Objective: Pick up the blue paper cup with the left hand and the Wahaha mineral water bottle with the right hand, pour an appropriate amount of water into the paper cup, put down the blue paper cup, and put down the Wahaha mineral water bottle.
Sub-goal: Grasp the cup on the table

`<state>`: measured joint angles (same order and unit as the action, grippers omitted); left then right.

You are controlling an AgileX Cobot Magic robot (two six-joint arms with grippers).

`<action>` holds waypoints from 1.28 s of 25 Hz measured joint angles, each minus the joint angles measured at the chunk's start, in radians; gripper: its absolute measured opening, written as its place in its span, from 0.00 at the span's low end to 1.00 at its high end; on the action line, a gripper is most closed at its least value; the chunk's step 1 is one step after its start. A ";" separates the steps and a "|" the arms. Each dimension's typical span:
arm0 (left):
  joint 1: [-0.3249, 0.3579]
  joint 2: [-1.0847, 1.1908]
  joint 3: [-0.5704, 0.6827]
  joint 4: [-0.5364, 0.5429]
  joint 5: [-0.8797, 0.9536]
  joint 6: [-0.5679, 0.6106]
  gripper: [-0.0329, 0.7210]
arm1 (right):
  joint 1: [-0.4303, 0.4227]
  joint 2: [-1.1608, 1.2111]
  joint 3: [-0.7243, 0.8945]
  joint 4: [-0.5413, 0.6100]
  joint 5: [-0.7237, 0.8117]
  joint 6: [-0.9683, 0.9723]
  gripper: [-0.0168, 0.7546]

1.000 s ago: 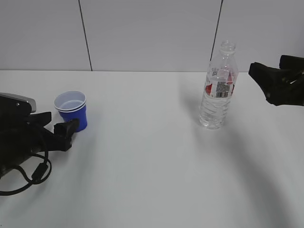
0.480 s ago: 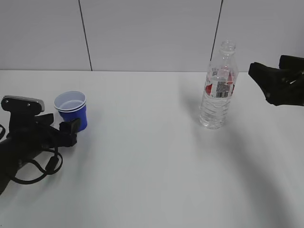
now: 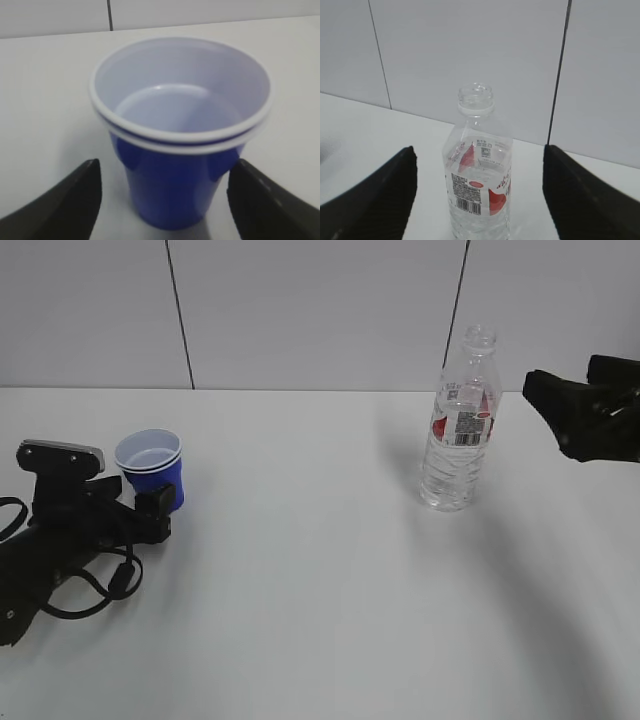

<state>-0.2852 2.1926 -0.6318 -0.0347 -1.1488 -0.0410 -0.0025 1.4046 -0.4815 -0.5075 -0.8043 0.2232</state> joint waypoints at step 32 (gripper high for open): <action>0.000 0.052 -0.091 0.020 0.000 -0.006 0.83 | 0.000 0.000 0.000 0.000 -0.002 0.000 0.78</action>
<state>-0.2852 2.2447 -0.7230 -0.0150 -1.1488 -0.0468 -0.0025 1.4046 -0.4815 -0.5075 -0.8066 0.2232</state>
